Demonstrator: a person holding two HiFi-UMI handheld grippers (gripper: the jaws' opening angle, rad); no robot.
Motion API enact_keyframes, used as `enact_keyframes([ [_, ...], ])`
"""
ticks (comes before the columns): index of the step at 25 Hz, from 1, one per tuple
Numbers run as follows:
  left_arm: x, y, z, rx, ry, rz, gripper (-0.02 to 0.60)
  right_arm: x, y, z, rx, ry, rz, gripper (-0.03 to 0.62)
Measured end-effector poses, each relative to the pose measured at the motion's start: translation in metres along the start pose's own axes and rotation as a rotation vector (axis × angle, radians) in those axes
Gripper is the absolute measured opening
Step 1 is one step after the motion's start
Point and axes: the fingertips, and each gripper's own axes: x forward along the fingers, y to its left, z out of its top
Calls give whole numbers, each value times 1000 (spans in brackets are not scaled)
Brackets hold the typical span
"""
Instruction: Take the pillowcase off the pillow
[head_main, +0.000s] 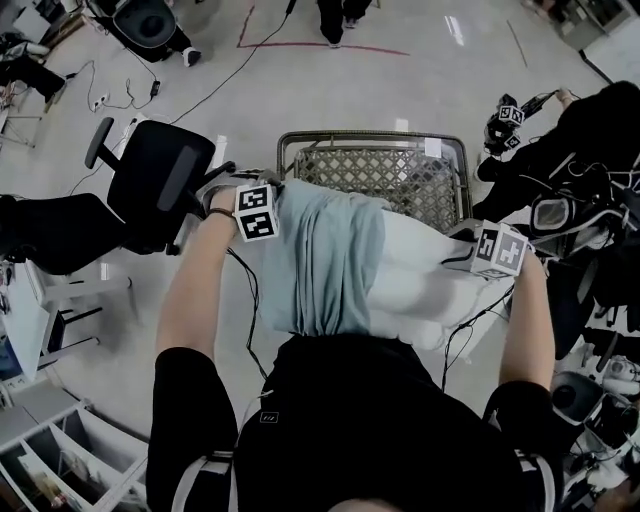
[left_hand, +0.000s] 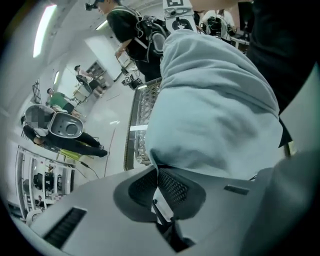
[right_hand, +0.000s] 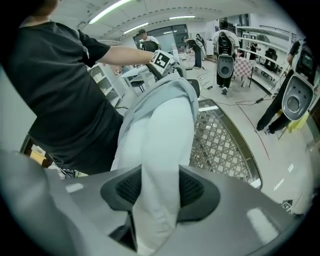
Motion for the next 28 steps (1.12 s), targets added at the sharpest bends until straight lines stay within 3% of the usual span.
enact_keyframes([
  [4, -2, 4, -13, -6, 35, 0, 6, 1, -19, -5, 56, 44, -70, 192],
  [8, -13, 6, -52, -44, 120, 7, 6, 2, -49, -30, 129, 51, -100, 189],
  [12, -25, -19, -100, -121, 173, -11, 6, 2, -67, -52, 216, 25, -88, 187],
  [15, -32, -46, -157, -174, 270, -39, 6, 5, -79, -56, 261, 4, -74, 183],
  [18, -38, -69, -190, -299, 278, -66, 6, 8, -85, -59, 297, -8, -67, 181],
  [21, -39, -70, -166, -329, 250, -58, 8, 14, -87, -60, 279, 45, -92, 183],
  [25, -43, -51, -95, -390, 52, -34, 9, 22, -88, -61, 224, 128, -130, 186],
  [28, -39, -35, -65, -389, -21, -15, 35, 22, -86, -56, 213, 129, -148, 190],
])
